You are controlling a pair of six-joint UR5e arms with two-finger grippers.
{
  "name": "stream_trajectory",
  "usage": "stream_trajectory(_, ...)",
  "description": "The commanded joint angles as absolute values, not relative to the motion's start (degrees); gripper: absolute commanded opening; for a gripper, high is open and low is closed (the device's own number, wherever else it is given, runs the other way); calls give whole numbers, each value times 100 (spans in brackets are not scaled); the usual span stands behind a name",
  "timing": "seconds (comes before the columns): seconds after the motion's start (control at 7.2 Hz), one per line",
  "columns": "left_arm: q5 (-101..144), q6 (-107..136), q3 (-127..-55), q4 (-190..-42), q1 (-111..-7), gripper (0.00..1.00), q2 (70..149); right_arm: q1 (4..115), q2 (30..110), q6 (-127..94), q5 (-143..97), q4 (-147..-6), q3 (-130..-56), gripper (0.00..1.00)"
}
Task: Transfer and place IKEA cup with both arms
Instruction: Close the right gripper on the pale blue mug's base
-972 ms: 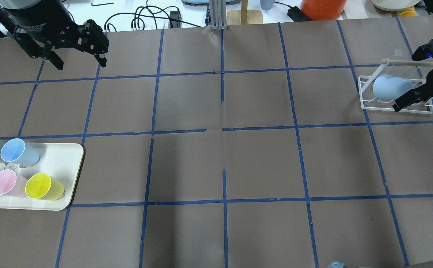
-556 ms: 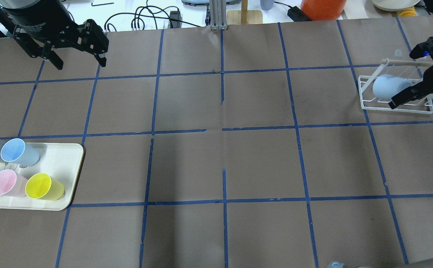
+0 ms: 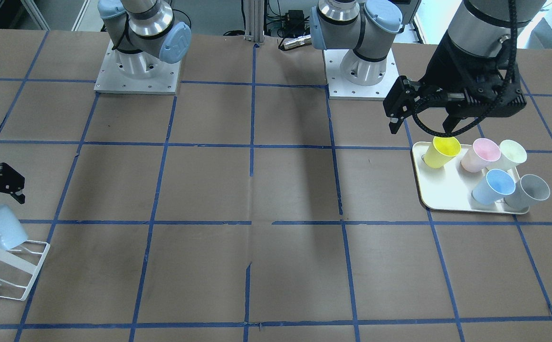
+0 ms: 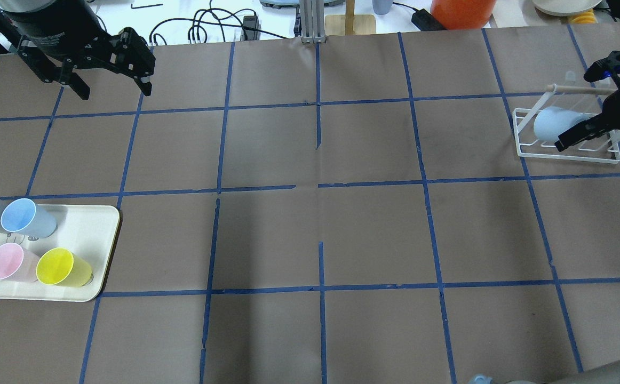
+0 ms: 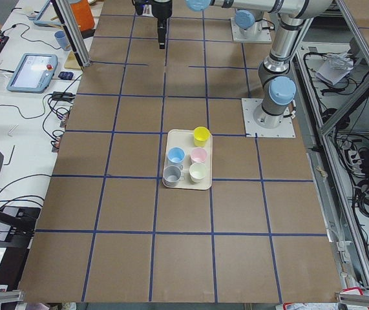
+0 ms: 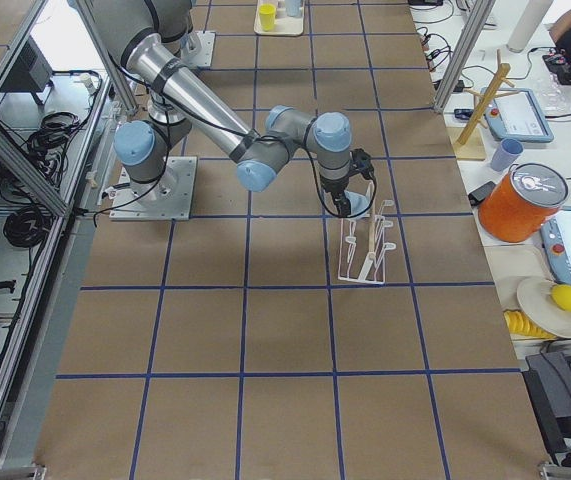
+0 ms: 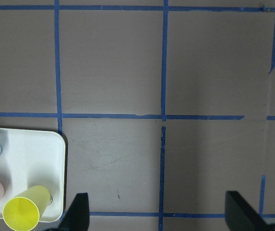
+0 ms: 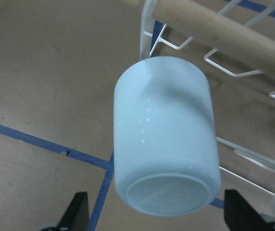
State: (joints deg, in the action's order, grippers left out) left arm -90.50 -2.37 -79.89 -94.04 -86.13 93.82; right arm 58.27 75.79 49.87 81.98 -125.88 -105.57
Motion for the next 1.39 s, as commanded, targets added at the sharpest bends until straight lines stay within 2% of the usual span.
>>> stream_trajectory(0.0,-9044,-237,-7998,-9404,-8613,100,9378,5836,7594,4825,8209,-12604,-10556,93)
stream_trajectory(0.14,-9044,-237,-7998,-9404,-8613,100,9378,5836,7594,4825,8200,-12604,-10556,85)
stream_trajectory(0.42,-9044,-237,-8016,-9404,-8613,100,9369,5836,7585,4825,8209,-12586,-10556,84)
stream_trajectory(0.56,-9044,-237,-8016,-9404,-8613,100,9369,5836,7594,4825,8209,-12577,-10556,78)
stream_trajectory(0.83,-9044,-237,-8016,-9404,-8613,100,9369,5836,7611,4825,8218,-12568,-10547,41)
stream_trajectory(1.11,-9044,-237,-8016,-9387,-8613,100,9369,5836,7620,4834,8218,-12542,-10495,28)
stream_trajectory(1.25,-9044,-237,-8042,-9387,-8613,100,9352,5836,7620,4825,8235,-12516,-10451,28)
